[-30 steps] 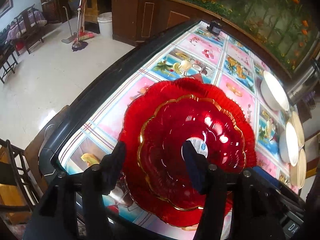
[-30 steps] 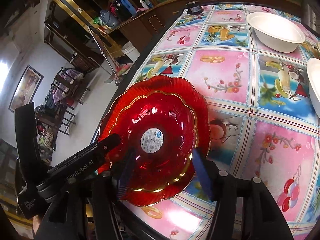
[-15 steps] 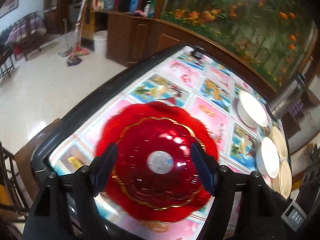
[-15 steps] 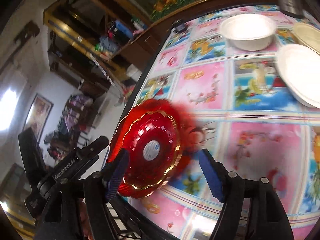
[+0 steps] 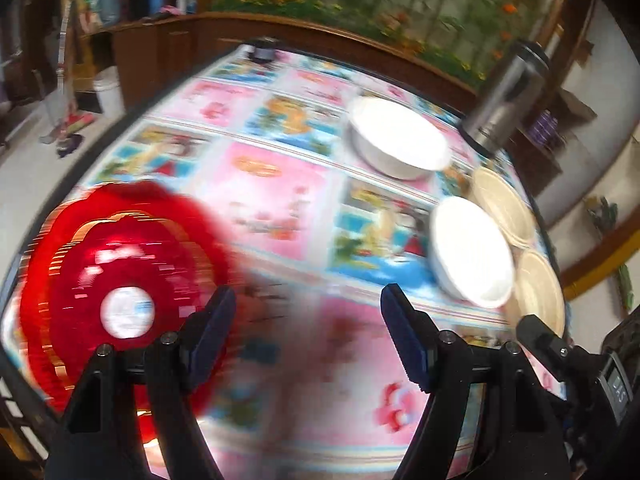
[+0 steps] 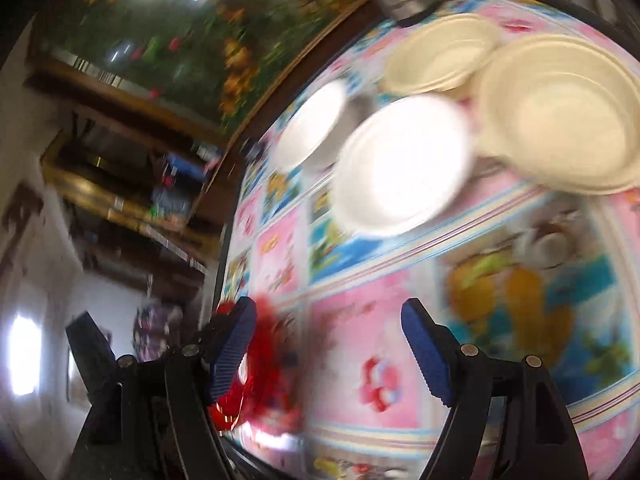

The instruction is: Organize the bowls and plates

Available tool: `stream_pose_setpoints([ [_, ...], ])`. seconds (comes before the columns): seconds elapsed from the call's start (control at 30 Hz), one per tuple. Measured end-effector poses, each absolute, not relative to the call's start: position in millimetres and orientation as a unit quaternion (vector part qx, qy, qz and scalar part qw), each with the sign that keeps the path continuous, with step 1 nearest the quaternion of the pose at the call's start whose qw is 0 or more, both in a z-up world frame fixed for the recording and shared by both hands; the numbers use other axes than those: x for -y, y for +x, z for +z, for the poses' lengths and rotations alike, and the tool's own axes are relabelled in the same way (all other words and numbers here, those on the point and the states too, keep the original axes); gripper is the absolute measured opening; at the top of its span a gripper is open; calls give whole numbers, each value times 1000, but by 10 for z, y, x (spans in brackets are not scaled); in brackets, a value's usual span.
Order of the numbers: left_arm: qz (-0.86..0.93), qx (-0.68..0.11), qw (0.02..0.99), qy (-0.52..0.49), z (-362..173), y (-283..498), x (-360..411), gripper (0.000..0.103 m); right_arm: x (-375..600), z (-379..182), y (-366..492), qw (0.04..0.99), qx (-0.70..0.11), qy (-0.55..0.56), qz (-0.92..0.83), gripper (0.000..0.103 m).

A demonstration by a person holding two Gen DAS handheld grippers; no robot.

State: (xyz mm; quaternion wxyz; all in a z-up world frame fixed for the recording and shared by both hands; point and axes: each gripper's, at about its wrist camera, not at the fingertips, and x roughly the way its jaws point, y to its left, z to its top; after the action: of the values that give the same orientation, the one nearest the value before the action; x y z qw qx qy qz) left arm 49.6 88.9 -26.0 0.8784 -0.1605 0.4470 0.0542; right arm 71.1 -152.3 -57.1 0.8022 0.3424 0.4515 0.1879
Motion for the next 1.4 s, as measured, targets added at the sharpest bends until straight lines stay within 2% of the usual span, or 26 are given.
stream_pose_setpoints([
  [0.17,27,-457,876,-152,-324,780,-547,74,1854,-686,897,789,-445,392,159,77],
  [0.63,27,-473,872,-125,-552,1340,-112,74,2017,-787,1280,796,-443,393,125,75],
  [0.97,48,-474,874,-100,-689,1497,-26,74,2009,-888,1462,800,-456,377,103,58],
  [1.07,53,-479,871,-95,-736,1531,-19,60,2014,-925,1488,800,-459,374,97,52],
  [1.13,52,-486,867,-94,-768,1546,-18,56,2001,-946,1510,799,-463,371,95,48],
  [1.2,55,-488,867,-85,-792,1553,-4,43,1991,-960,1518,800,-465,368,92,43],
  [1.33,47,-486,869,-78,-776,1549,33,30,1966,-976,1548,801,-469,359,96,24],
  [1.4,43,-487,869,-73,-761,1534,55,20,1930,-970,1550,804,-472,350,98,17],
])
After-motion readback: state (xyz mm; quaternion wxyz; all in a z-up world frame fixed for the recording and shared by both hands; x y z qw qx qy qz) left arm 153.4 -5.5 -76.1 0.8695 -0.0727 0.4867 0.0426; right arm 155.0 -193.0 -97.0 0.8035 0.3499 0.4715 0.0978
